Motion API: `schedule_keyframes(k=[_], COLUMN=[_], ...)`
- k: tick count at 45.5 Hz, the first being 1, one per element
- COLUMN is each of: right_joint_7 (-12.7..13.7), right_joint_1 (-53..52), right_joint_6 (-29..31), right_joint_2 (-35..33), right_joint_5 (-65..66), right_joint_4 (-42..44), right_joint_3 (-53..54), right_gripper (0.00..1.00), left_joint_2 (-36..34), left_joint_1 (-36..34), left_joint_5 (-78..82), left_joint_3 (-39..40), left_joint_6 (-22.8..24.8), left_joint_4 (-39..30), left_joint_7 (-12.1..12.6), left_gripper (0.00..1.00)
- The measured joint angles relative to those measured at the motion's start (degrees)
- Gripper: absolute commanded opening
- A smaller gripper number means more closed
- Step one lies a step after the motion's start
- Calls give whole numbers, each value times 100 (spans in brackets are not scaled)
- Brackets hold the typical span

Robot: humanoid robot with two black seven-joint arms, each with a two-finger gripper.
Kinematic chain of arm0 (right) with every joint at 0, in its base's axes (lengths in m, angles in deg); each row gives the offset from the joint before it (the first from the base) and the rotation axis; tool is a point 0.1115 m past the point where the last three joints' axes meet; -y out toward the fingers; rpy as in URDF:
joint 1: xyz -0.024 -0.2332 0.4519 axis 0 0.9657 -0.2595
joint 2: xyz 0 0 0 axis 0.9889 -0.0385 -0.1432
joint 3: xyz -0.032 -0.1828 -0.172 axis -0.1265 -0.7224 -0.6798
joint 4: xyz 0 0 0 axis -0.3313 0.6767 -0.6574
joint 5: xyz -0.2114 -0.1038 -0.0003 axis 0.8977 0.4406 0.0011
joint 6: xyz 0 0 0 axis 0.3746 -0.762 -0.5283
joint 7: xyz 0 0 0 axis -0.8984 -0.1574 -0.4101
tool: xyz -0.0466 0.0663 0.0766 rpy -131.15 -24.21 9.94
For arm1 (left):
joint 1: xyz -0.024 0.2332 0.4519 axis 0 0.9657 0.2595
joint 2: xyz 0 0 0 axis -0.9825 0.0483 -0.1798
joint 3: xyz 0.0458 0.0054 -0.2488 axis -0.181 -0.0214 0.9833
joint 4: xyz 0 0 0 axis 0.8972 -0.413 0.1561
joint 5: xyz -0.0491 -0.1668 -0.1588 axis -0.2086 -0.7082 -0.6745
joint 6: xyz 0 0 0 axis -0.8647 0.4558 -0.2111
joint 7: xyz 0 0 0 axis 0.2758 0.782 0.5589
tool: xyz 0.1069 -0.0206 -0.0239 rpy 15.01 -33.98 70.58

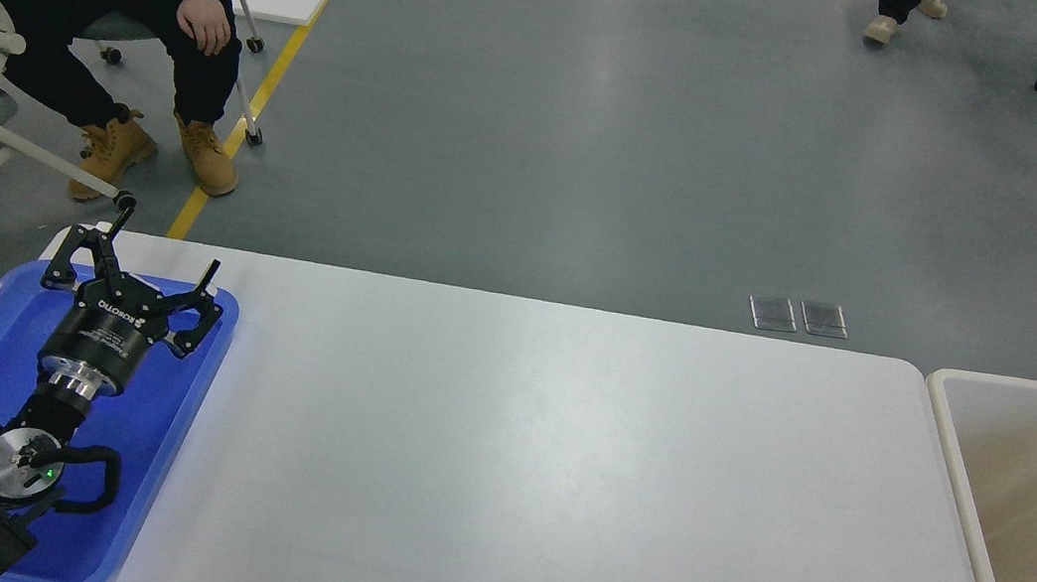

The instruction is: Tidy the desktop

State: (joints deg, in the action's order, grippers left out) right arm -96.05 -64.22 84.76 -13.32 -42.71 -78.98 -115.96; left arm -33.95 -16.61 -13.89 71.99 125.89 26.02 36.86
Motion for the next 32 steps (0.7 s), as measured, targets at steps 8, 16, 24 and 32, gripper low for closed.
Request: schedule_keyframes(k=[8,16,24,32], right_joint_7=[5,5,4,6], right_joint_1=[-363,-1068,-1794,-2334], right_joint_6=[75,101,114,126], right_joint_2=[-155,-515,-843,-985], right_joint_5=[-19,-26,-28,-29], right_joint_4=[-268,-997,-1704,-2060], right_joint_3=[298,422,454,510], right_gripper=[100,100,100,100], left_joint_2=[0,0,0,0], left_joint_1=[0,0,-1,0], left_joint_5=[0,0,0,0], left_joint_3=[0,0,0,0], left_joint_6=[0,0,0,0], left_joint_4=[-1,-5,-2,-1], left_joint_7=[0,0,0,0], left_gripper=[99,99,99,99])
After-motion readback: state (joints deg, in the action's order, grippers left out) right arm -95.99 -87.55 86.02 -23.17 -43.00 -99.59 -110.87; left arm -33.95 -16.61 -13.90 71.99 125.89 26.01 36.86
